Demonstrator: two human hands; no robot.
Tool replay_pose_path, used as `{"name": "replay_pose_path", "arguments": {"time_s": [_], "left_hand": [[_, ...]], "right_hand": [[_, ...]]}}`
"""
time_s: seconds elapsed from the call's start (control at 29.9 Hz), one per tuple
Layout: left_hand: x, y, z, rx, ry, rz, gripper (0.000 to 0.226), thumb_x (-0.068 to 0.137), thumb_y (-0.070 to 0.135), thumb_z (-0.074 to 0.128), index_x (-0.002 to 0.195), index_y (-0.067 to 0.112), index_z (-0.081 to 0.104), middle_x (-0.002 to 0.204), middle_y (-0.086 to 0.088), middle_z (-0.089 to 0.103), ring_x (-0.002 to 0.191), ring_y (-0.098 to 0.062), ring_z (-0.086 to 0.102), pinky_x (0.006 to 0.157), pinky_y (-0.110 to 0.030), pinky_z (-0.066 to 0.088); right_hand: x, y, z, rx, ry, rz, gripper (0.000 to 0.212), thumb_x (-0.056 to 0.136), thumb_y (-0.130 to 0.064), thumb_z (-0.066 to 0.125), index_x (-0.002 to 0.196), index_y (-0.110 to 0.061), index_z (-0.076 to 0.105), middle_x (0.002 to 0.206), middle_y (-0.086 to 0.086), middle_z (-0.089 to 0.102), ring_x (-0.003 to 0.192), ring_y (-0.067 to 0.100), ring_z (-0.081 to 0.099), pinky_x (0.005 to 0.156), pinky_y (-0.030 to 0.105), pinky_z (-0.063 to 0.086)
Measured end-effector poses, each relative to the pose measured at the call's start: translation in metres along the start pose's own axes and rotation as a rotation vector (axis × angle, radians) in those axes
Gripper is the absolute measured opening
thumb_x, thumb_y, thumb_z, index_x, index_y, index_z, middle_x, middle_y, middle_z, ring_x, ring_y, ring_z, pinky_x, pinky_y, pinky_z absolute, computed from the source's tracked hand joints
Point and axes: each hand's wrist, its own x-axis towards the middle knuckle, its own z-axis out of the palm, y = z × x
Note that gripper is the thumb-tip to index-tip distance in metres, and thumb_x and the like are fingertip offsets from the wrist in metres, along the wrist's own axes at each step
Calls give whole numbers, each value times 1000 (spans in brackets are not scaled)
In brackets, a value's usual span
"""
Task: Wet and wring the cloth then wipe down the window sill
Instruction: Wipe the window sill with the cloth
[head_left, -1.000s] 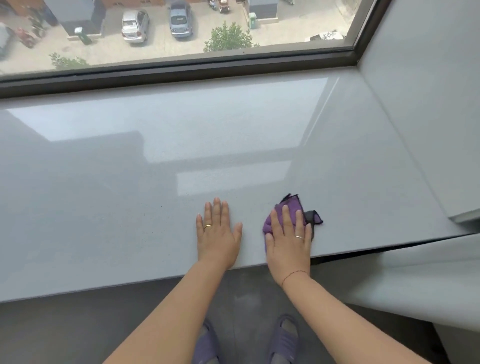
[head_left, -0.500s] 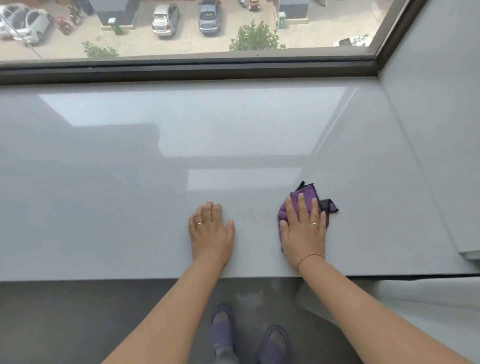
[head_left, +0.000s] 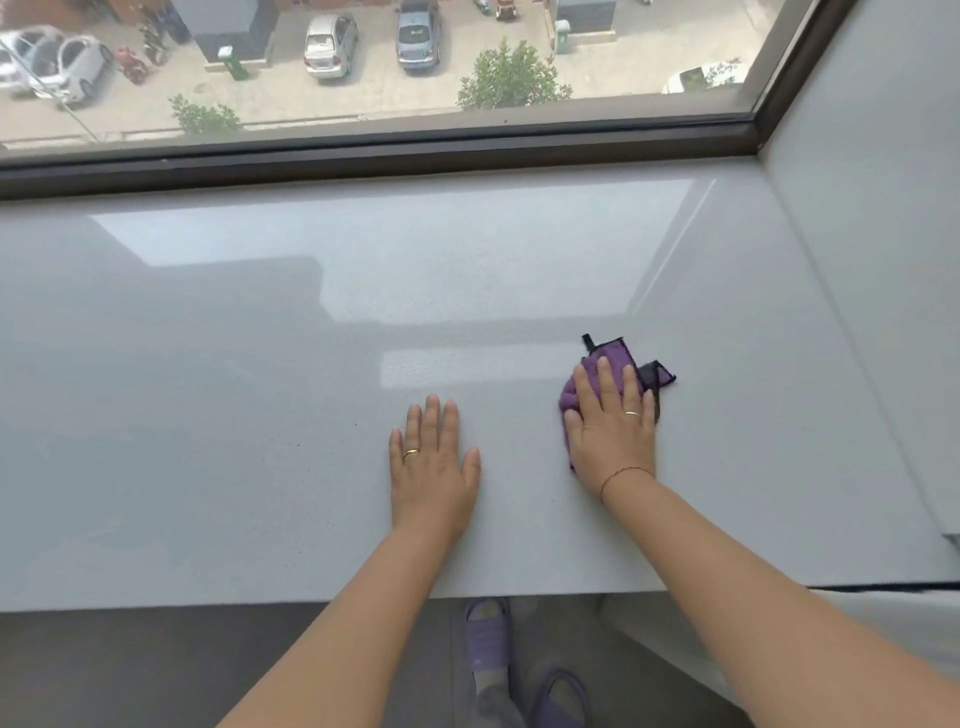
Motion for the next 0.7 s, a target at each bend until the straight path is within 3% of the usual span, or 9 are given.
{"name": "replay_pose_path", "arguments": {"time_s": [0.07, 0.13, 0.23, 0.3, 0.37, 0.47, 0.54, 0.7], "left_hand": [[1, 1, 3, -1, 25, -16, 64, 98, 43, 23, 151, 21, -6, 160, 0, -12, 146, -18, -13, 116, -39, -12], [3, 4, 4, -2, 31, -30, 65, 97, 44, 26, 151, 21, -1, 160, 0, -8, 147, -19, -10, 116, -40, -9], [6, 6, 1, -11, 58, -44, 63, 95, 42, 35, 150, 20, 15, 159, -2, 9, 146, -22, 3, 116, -41, -3], [9, 7, -4, -10, 89, -40, 57, 93, 37, 40, 145, 18, 28, 153, -4, 24, 142, -25, 17, 116, -42, 1], [17, 7, -10, -16, 117, -37, 50, 93, 36, 41, 140, 18, 34, 145, -3, 33, 136, -25, 24, 116, -42, 0], [35, 5, -17, -2, 149, -51, 46, 95, 39, 37, 137, 19, 36, 136, -2, 35, 131, -23, 29, 116, -40, -4], [46, 6, -20, -4, 177, -65, 49, 96, 40, 36, 140, 19, 34, 140, -3, 33, 134, -23, 27, 116, -40, -4], [72, 10, -22, 14, 178, -22, 56, 99, 37, 24, 151, 22, 7, 160, -1, -2, 147, -20, -6, 115, -41, -10]], "right_hand": [[-15, -29, 11, 10, 9, -104, 58, 99, -43, 21, 150, -32, -3, 159, -5, -13, 145, 25, -18, 113, 43, -17], [-32, -47, 20, -19, -41, -352, 57, 99, -44, 20, 149, -34, -5, 159, -6, -16, 144, 23, -23, 111, 41, -22], [-18, -32, 15, -87, -76, -562, 56, 99, -46, 17, 149, -37, -5, 158, -9, -15, 145, 19, -20, 114, 39, -20], [7, -12, 7, -83, -38, -469, 55, 99, -46, 18, 149, -37, -4, 158, -9, -13, 145, 17, -17, 115, 38, -16], [36, 4, -6, -50, -30, -248, 56, 99, -45, 19, 150, -35, -2, 159, -8, -12, 146, 17, -15, 116, 38, -12], [54, -7, -13, 14, -9, 33, 57, 100, -42, 20, 150, -31, -3, 160, -5, -12, 146, 21, -14, 118, 42, -9], [45, -34, -7, 36, 8, 55, 58, 100, -41, 22, 150, -30, -4, 159, -3, -13, 146, 24, -15, 116, 45, -11], [18, -68, 10, -38, -74, -534, 56, 99, -45, 20, 150, -34, -1, 159, -8, -11, 145, 18, -19, 112, 37, -21]]}}
